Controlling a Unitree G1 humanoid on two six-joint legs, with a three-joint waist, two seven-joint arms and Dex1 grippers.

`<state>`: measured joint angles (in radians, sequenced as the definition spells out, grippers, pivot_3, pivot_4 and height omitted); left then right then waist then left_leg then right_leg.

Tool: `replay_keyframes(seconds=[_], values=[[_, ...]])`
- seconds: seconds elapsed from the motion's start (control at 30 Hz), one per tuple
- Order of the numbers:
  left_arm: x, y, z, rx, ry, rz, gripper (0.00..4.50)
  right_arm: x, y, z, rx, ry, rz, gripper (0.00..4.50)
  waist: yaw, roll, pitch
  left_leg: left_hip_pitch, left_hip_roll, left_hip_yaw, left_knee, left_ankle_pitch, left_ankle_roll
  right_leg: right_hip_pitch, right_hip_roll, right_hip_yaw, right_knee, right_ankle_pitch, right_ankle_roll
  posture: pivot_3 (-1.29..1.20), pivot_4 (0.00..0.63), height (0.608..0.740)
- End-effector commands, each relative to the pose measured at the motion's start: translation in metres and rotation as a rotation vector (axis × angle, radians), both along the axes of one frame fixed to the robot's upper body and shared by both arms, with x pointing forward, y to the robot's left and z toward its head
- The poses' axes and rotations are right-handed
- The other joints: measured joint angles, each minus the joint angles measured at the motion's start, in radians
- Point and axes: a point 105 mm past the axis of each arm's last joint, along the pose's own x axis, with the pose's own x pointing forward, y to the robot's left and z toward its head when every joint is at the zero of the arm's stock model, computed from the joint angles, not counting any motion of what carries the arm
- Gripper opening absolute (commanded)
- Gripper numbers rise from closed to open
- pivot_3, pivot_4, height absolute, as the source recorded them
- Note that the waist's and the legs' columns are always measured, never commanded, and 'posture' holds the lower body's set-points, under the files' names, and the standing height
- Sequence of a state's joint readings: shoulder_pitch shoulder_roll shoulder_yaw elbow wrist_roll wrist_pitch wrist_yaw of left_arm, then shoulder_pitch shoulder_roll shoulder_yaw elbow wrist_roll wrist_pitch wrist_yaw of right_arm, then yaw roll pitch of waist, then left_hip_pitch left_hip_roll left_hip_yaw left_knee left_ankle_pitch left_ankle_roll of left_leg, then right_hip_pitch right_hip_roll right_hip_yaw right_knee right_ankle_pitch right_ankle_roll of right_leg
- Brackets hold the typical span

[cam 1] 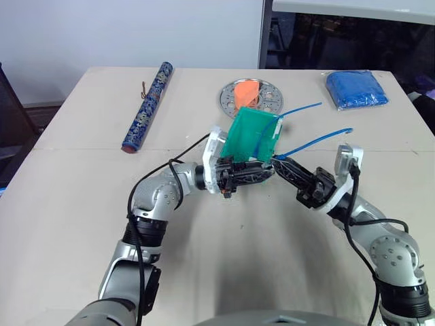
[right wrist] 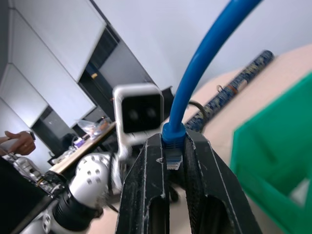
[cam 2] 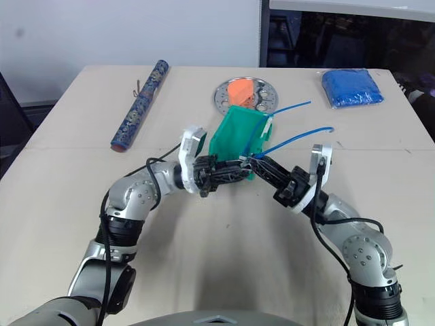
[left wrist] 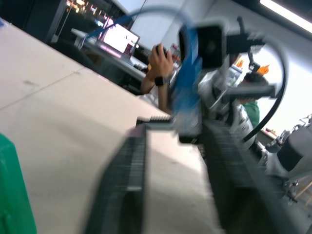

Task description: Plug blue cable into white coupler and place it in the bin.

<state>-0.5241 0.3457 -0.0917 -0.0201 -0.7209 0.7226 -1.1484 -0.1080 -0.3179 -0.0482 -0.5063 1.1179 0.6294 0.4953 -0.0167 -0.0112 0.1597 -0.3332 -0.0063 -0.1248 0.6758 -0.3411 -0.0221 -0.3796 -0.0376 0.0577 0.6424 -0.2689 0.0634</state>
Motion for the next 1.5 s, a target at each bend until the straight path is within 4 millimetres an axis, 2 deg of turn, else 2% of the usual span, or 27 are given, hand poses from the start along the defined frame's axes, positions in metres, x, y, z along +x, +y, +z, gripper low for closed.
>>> replay_keyframes(seconds=[0.03, 0.07, 0.2, 0.3, 0.33, 0.4, 0.43, 0.5, 0.57, 0.6, 0.73, 0.8, 1.03, 1.33, 1.43, 1.5], values=[[-0.009, 0.003, 0.032, -0.009, -0.213, 0.051, 3.91, 0.002, -0.01, 0.008, 0.022, -0.025, -0.02, 0.0, 0.001, 0.0, 0.0, -0.001, 0.0, 0.0, 0.0, 0.0, 0.0, -0.001, 0.0, 0.0, 0.0, 0.0, 0.0, 0.0, 0.15, 0.74], [-0.012, 0.006, 0.038, -0.002, -0.274, 0.067, 4.49, 0.004, -0.014, 0.008, 0.022, -0.023, -0.028, 0.0, 0.001, 0.0, 0.0, -0.002, 0.0, 0.0, 0.0, 0.0, 0.0, -0.001, 0.0, 0.0, 0.0, 0.0, 0.0, 0.0, 0.15, 0.74], [-0.024, 0.021, 0.071, -0.013, -0.473, 0.197, 4.49, 0.01, -0.027, 0.007, 0.03, -0.014, -0.057, 0.0, 0.0, 0.0, 0.0, -0.01, 0.0, 0.0, 0.001, 0.0, -0.001, -0.01, -0.001, 0.0, 0.001, 0.0, 0.0, 0.0, 0.15, 0.74], [-0.022, 0.036, 0.089, 0.027, -0.626, 0.424, 4.49, 0.015, -0.034, 0.004, 0.023, -0.005, -0.086, 0.0, 0.001, 0.0, 0.0, -0.012, 0.0, 0.0, 0.001, 0.001, -0.001, -0.013, -0.001, 0.0, 0.001, 0.0, 0.0, 0.0, 0.15, 0.74], [-0.022, 0.04, 0.091, 0.041, -0.653, 0.48, 4.49, 0.015, -0.036, 0.003, 0.02, -0.003, -0.092, 0.0, 0.001, 0.0, 0.0, -0.012, 0.0, 0.0, 0.0, 0.001, -0.001, -0.013, -0.001, 0.0, 0.001, 0.0, 0.0, 0.0, 0.15, 0.74], [-0.018, 0.058, 0.094, 0.04, -0.639, 0.704, 4.49, 0.018, -0.041, -0.001, 0.01, 0.006, -0.105, 0.0, 0.002, 0.0, 0.0, -0.013, 0.0, 0.001, 0.0, 0.001, -0.001, -0.013, -0.002, 0.001, 0.001, 0.0, 0.0, 0.0, 0.15, 0.74], [-0.016, 0.069, 0.089, 0.058, -0.62, 0.821, 4.49, 0.018, -0.043, -0.003, 0.003, 0.01, -0.11, 0.0, 0.002, -0.001, -0.001, -0.013, 0.0, 0.001, 0.0, 0.001, -0.001, -0.013, -0.002, 0.001, 0.001, 0.0, 0.0, 0.0, 0.15, 0.74], [-0.015, 0.097, 0.06, 0.206, -0.61, 1.052, 4.49, 0.021, -0.046, -0.008, -0.015, 0.017, -0.118, 0.0, -0.005, -0.001, -0.002, -0.012, 0.0, 0.002, 0.0, 0.0, -0.001, -0.013, -0.002, 0.001, 0.0, 0.0, 0.0, 0.0, 0.15, 0.74], [-0.02, 0.132, 0.028, 0.311, -0.506, 1.265, 4.49, 0.023, -0.047, -0.01, -0.016, 0.022, -0.128, 0.0, -0.002, -0.001, -0.003, -0.011, 0.0, 0.005, -0.003, 0.0, -0.001, -0.014, -0.002, 0.005, 0.001, 0.0, 0.0, 0.0, 0.15, 0.74], [-0.025, 0.143, 0.015, 0.344, -0.473, 1.328, 4.49, 0.024, -0.047, -0.011, -0.016, 0.023, -0.13, 0.0, -0.001, -0.001, -0.003, -0.012, 0.0, 0.005, -0.003, 0.0, -0.001, -0.016, -0.002, 0.005, 0.0, 0.0, 0.0, 0.0, 0.15, 0.74], [-0.046, 0.169, -0.039, 0.469, -0.325, 1.473, 4.49, 0.023, -0.045, -0.019, -0.037, 0.039, -0.121, 0.0, 0.012, -0.004, -0.004, -0.013, 0.0, 0.004, -0.003, 0.001, -0.001, -0.016, -0.002, 0.004, 0.0, 0.0, 0.0, 0.0, 0.15, 0.74], [-0.047, 0.169, -0.059, 0.497, -0.268, 1.474, 4.49, 0.022, -0.042, -0.022, -0.048, 0.042, -0.115, 0.0, 0.023, -0.004, -0.004, -0.012, -0.001, 0.005, -0.003, 0.0, -0.001, -0.015, -0.004, 0.004, 0.0, 0.001, 0.0, 0.0, 0.15, 0.74], [-0.027, 0.163, -0.091, 0.507, -0.219, 1.452, 4.49, 0.023, -0.04, -0.022, -0.049, 0.038, -0.13, 0.0, 0.027, -0.003, -0.004, -0.012, -0.003, 0.006, -0.003, 0.002, -0.002, -0.014, -0.004, 0.0, 0.002, 0.002, 0.001, 0.0, 0.15, 0.74], [-0.002, 0.165, -0.104, 0.483, -0.193, 1.391, 4.49, 0.021, -0.038, -0.026, -0.065, 0.033, -0.147, 0.0, 0.029, 0.002, -0.008, -0.012, -0.003, 0.006, -0.003, 0.003, -0.002, -0.014, -0.005, -0.001, 0.002, 0.002, 0.001, 0.0, 0.15, 0.74], [0.001, 0.168, -0.107, 0.492, -0.201, 1.38, 3.72, 0.021, -0.037, -0.027, -0.076, 0.027, -0.15, 0.0, 0.029, 0.003, -0.009, -0.012, -0.004, 0.005, -0.003, 0.004, -0.002, -0.013, -0.005, -0.002, 0.004, 0.002, 0.001, 0.0, 0.15, 0.74], [0.004, 0.171, -0.107, 0.493, -0.206, 1.393, 2.68, 0.02, -0.037, -0.027, -0.08, 0.025, -0.152, 0.0, 0.029, 0.004, -0.01, -0.011, -0.004, 0.004, -0.003, 0.006, -0.002, -0.012, -0.005, -0.003, 0.004, 0.003, 0.0, 0.0, 0.15, 0.74]])
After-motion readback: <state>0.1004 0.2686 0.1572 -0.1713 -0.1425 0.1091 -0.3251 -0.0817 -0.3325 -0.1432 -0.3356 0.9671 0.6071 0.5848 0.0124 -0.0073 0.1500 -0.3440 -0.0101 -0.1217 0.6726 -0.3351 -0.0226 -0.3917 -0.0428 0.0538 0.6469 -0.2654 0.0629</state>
